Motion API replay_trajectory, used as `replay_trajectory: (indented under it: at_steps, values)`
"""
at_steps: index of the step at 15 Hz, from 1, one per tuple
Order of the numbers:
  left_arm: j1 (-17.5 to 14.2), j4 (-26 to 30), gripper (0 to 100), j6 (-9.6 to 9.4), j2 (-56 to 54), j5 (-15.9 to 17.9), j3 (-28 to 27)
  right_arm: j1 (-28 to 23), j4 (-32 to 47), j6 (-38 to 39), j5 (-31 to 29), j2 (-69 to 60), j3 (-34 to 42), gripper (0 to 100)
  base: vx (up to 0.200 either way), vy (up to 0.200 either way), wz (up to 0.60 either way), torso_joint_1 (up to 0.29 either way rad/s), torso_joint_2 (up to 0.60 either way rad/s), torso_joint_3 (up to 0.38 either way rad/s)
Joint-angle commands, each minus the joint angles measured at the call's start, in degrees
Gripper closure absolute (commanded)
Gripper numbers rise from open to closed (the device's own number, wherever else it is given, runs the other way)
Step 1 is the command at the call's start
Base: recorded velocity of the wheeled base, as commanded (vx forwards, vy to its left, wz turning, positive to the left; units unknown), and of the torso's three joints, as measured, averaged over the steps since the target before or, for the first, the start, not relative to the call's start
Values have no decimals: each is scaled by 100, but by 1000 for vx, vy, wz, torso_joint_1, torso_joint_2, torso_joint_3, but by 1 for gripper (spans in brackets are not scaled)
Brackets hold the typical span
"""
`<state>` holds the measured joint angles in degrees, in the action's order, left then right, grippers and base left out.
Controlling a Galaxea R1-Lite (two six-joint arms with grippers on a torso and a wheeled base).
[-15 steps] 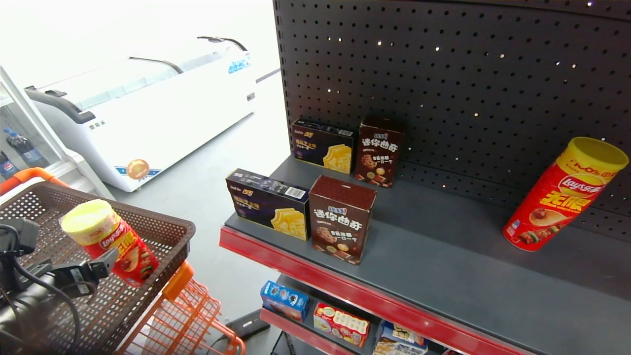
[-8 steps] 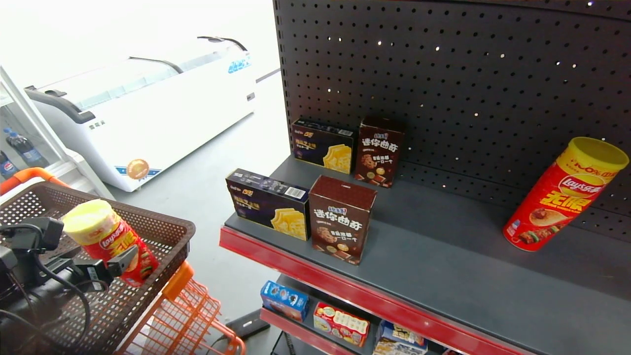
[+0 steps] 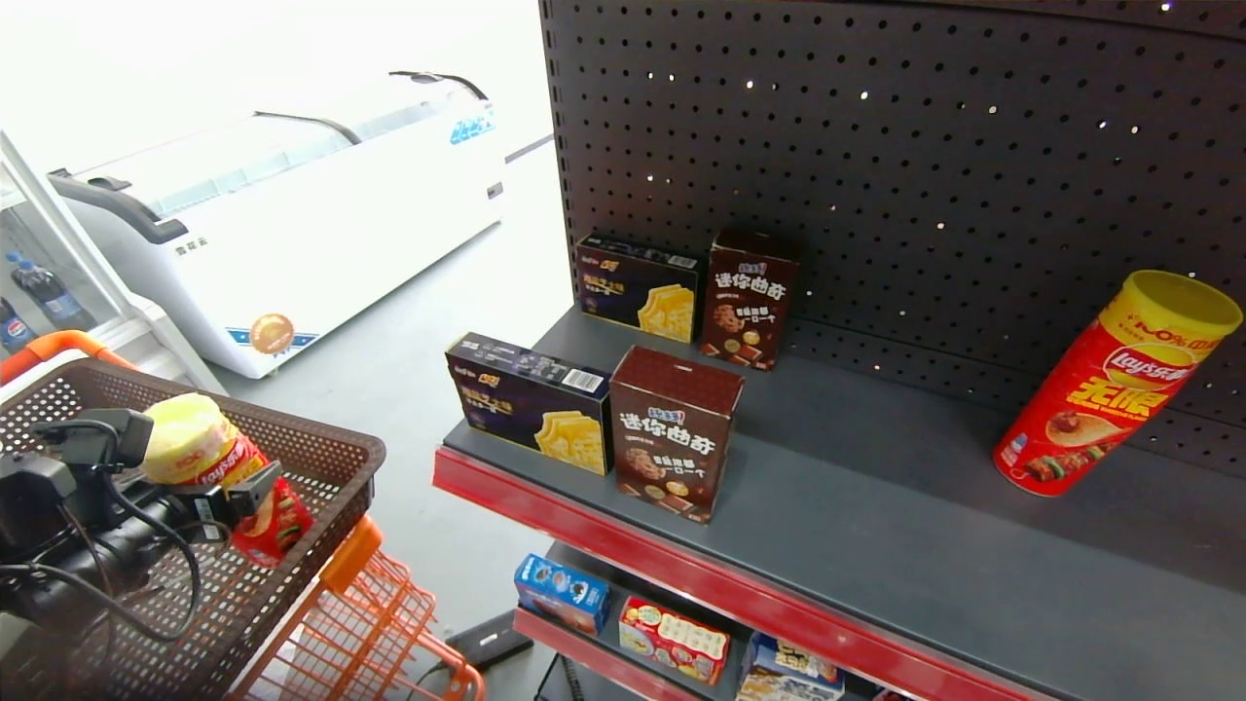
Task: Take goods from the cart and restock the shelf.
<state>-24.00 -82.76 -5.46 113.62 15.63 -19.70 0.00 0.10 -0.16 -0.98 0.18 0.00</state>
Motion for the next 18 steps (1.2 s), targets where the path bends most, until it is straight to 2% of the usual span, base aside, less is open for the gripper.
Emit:
replay_trajectory:
  at_steps: [1, 7, 8, 12, 15, 18]
  values:
    - [62, -12, 0, 10, 284, -7, -218, 0, -1, -2, 1, 8, 0, 0, 0, 0, 0, 0, 0, 0]
    - [361, -91, 0, 63, 697, 2, -807, 0, -1, -2, 1, 8, 0, 0, 0, 0, 0, 0, 0, 0]
    - [388, -214, 100, 159, 750, 19, -860, 0, -1, -2, 1, 8, 0, 0, 0, 0, 0, 0, 0, 0]
    - [432, -223, 100, 168, 671, 19, -939, 0, -1, -2, 1, 8, 0, 0, 0, 0, 0, 0, 0, 0]
    - [432, -153, 100, 186, 214, 19, -948, 0, -1, -2, 1, 8, 0, 0, 0, 0, 0, 0, 0, 0]
    - [449, 392, 100, 186, -876, -16, -1062, 0, -1, -2, 1, 8, 0, 0, 0, 0, 0, 0, 0, 0]
